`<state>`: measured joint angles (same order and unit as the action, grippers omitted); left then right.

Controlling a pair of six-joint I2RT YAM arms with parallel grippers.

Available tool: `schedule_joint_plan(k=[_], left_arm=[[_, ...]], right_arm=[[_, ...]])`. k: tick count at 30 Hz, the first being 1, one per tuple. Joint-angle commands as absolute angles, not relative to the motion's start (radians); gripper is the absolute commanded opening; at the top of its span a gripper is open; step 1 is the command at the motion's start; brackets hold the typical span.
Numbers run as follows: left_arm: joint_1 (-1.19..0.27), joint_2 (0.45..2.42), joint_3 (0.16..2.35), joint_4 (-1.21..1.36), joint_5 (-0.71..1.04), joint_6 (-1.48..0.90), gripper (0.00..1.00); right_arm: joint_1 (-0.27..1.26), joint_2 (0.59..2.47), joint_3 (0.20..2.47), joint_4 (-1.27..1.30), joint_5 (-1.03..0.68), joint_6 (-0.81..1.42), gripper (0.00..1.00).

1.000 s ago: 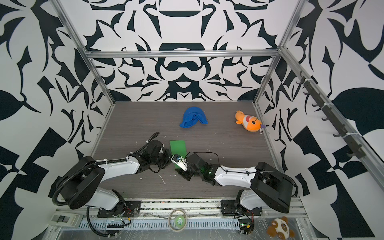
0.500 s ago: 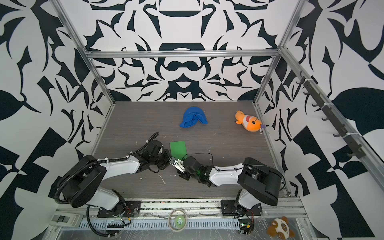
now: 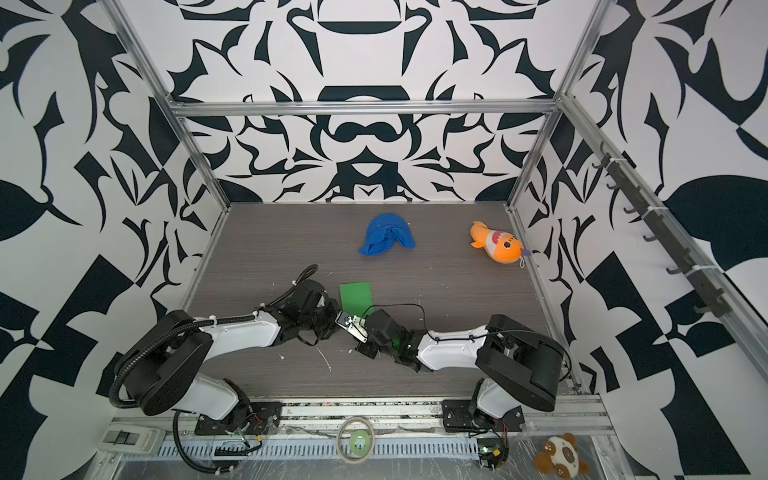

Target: Fold a paper plane with a square sheet of paper (pick it up from the middle)

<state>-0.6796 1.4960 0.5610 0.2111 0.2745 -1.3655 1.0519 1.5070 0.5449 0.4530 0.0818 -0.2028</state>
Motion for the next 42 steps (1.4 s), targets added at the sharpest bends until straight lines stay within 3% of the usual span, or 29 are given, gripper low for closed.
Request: schedule_joint_plan(k=[1,6,10,13,24,34,42], left_arm=[[-0.646,1.459,0.553,0.194,0.291,-1.370,0.16],[-0.544,1.316,0.537,0.059,0.290,-1.297,0.37],[-0.511,1.206,0.606,-0.108,0.231,-1.182,0.43],[-0.512,1.227,0.644,-0.048,0.275,-1.133,0.44],[-0.606,1.590,0.808,0.037,0.333,-1.102,0.27],[-0.639,1.749,0.910,-0.135,0.295,-1.017,0.16],[-0.653,1.813,0.939,-0.174,0.287,-0.987,0.11]], right_arm=[[1.058,1.503,0.577,0.455,0.065,-0.201,0.07],[1.057,1.454,0.581,0.383,0.020,-0.179,0.03],[1.056,1.424,0.586,0.328,-0.043,-0.138,0.03],[1.056,1.408,0.581,0.318,-0.096,-0.102,0.02],[1.051,1.385,0.555,0.339,-0.160,-0.038,0.02],[1.034,1.440,0.580,0.331,-0.204,-0.021,0.02],[0.914,1.462,0.546,0.426,-0.335,0.078,0.01]])
